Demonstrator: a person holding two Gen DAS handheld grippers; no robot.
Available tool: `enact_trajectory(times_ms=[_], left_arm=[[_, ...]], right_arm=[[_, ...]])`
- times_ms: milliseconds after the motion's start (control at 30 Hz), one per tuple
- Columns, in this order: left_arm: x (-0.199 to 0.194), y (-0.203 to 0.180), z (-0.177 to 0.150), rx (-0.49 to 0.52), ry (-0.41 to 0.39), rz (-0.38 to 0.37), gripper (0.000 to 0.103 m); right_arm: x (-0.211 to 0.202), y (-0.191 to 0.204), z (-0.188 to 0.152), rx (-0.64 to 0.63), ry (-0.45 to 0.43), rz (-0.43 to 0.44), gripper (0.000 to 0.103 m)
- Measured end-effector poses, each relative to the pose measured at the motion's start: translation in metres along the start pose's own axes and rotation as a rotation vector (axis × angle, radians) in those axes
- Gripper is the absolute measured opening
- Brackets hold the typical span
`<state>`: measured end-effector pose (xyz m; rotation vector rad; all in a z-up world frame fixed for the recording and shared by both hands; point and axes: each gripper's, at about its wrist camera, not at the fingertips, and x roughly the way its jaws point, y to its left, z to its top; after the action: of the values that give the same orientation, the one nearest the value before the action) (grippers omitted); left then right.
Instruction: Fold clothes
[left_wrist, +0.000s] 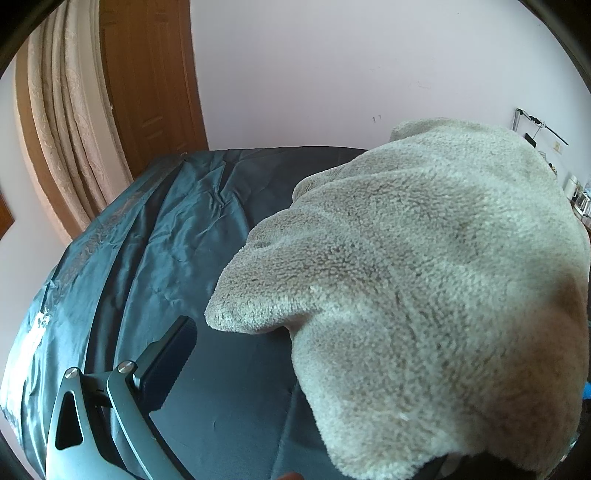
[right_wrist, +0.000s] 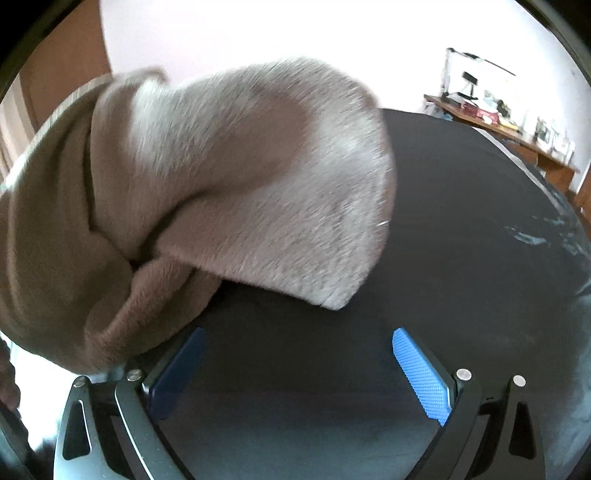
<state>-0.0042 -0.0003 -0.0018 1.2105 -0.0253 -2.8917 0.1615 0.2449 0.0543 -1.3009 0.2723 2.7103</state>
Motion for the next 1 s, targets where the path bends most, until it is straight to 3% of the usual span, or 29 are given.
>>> enact_trajectory(times_ms=[67, 200, 467, 1000], left_arm=[[-0.001, 0.000, 0.000, 0.000, -0.001, 0.001, 0.103], [0.000, 0.001, 0.001, 0.000, -0.004, 0.006, 0.103], [-0.005, 0.001, 0.002, 0.004, -0.027, 0.028, 0.103], [-0.001, 0.003, 0.005, -0.004, -0.040, 0.027, 0.103]], right_arm=[[-0.003, 0.005, 0.015, 0.018, -0.031, 0.000, 0.103], [-0.029, -0.006, 0.014, 0.021, -0.134, -0.019, 0.103], [-0.049, 0.012, 0.040, -0.054, -0.287, -0.017, 0.103], [-0.052, 0.024, 0.090, -0.081, -0.408, 0.051, 0.103]])
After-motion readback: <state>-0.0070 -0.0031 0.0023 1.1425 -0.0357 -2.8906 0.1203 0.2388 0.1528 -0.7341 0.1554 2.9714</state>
